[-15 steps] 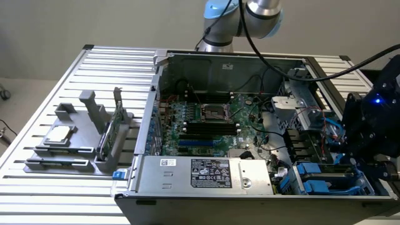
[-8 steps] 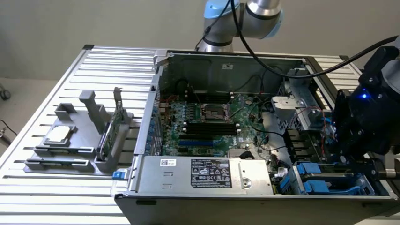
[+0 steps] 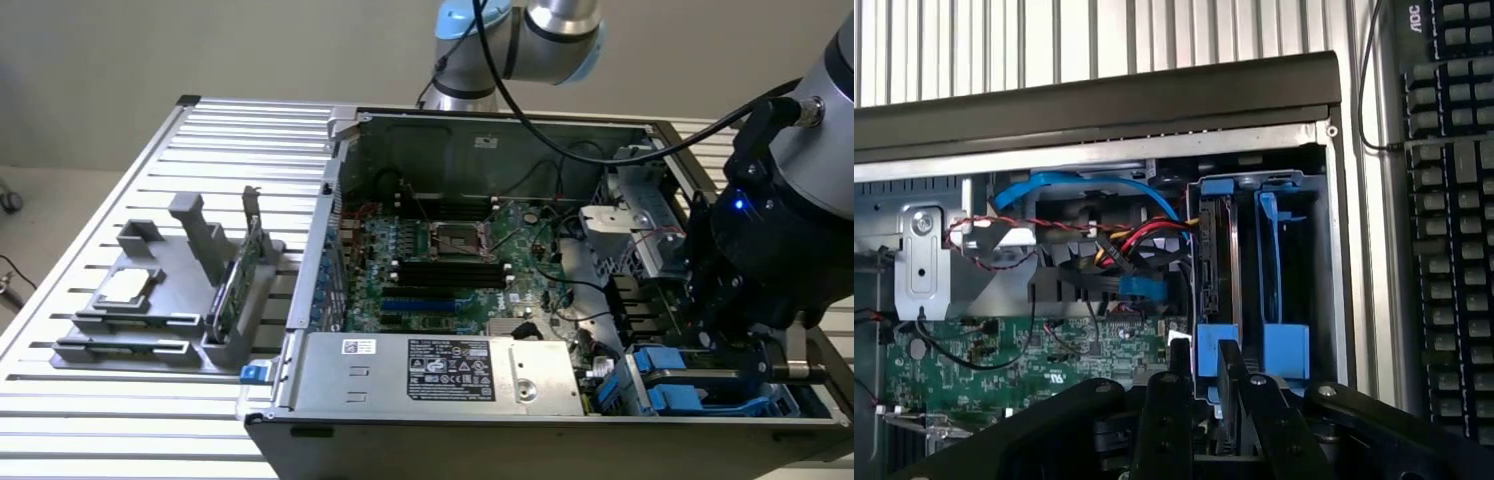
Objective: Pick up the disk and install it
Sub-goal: 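Insert the first disk wire, then insert the second disk wire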
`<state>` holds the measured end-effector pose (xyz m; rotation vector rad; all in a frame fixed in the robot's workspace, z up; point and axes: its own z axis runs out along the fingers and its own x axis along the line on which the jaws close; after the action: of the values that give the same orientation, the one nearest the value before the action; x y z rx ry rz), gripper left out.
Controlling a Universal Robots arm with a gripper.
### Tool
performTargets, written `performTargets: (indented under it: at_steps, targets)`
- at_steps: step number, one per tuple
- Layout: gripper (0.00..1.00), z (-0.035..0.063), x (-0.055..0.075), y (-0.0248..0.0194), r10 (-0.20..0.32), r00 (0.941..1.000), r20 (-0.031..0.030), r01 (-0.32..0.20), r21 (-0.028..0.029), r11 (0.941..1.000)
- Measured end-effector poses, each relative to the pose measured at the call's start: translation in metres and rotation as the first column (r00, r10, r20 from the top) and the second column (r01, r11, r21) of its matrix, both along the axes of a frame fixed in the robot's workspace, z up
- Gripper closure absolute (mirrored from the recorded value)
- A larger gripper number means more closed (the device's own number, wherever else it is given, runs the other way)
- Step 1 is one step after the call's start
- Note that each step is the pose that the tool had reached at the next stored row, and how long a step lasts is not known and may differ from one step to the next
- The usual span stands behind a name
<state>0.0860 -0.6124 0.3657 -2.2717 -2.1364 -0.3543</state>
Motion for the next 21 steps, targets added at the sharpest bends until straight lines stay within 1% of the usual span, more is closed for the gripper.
performTargets:
  at_steps: [10,12,15,16,19,21]
  targets:
    - [0.74,0.0001,0.0,0.0,0.0,1.0,0.0,0.0,-0.0001,1.0]
    - [0.74,0.0,0.0,0.0001,0.0,1.0,-0.0001,0.0,-0.0014,1.0]
    - [0.74,0.0001,0.0,0.0001,0.0,1.0,0.0002,0.0,-0.0015,1.0]
    - [0.74,0.0002,0.0,0.0012,0.0,1.0,0.0002,0.0,-0.0019,1.0]
    - [0.74,-0.0001,0.001,0.0086,0.0,1.0,0.0,0.0,-0.0017,1.0]
    - [0.74,0.0001,0.003,0.0138,0.0,1.0,-0.0003,0.0,-0.0054,1.0]
